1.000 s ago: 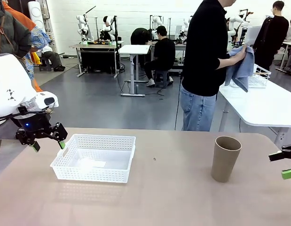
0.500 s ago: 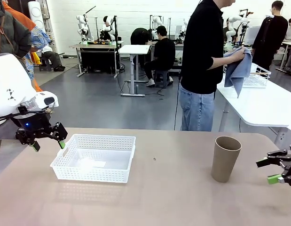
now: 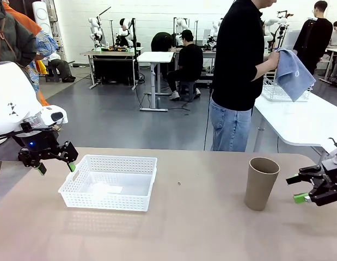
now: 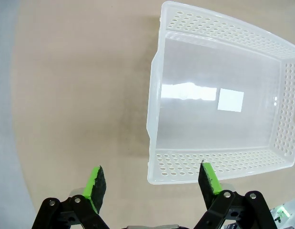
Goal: Clean and organize the cups into the basket.
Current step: Pick up the Organizing basket and move it to the center of the table, then pick up the Reusable plastic cup from the right side of the table and place it inside the Organizing basket.
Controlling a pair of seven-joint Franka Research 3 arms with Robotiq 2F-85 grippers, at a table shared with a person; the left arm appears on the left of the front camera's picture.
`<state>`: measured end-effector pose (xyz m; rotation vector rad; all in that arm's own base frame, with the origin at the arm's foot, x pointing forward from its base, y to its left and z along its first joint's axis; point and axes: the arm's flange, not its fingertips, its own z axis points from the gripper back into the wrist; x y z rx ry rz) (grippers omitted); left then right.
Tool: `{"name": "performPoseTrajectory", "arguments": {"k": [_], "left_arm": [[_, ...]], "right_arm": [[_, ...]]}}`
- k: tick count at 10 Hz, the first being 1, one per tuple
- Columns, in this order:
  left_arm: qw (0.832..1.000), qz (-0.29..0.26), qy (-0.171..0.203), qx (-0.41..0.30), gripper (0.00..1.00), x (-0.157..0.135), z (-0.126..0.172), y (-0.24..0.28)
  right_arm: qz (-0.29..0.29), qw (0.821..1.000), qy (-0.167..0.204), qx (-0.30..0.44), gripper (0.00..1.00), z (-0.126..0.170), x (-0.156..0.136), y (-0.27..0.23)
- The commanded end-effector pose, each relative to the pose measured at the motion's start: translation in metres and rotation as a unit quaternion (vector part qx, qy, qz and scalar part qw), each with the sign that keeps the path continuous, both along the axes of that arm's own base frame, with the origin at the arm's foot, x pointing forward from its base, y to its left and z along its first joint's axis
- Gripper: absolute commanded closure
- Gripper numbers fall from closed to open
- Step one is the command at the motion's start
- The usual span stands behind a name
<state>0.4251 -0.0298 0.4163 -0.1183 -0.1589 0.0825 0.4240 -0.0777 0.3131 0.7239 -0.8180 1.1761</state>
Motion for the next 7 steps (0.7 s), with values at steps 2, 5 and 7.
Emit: {"name": "performPoseTrajectory", "arguments": {"k": [2,5,7], "left_arm": [[1.0,-0.001,0.005,0.002,0.0,0.0015,0.0017,-0.0006],[1.0,-0.001,0.005,0.002,0.0,0.0015,0.0017,-0.0006],[1.0,-0.001,0.005,0.002,0.0,0.0015,0.0017,-0.0006]], "right_arm": [[-0.033,0.999,-0.032,0.006,0.0,-0.0053,0.0084,0.0099],[-0.015,1.0,-0.014,0.001,0.0,0.0016,0.0043,0.0002],[-0.015,1.0,-0.014,0.001,0.0,0.0016,0.0043,0.0002]]}}
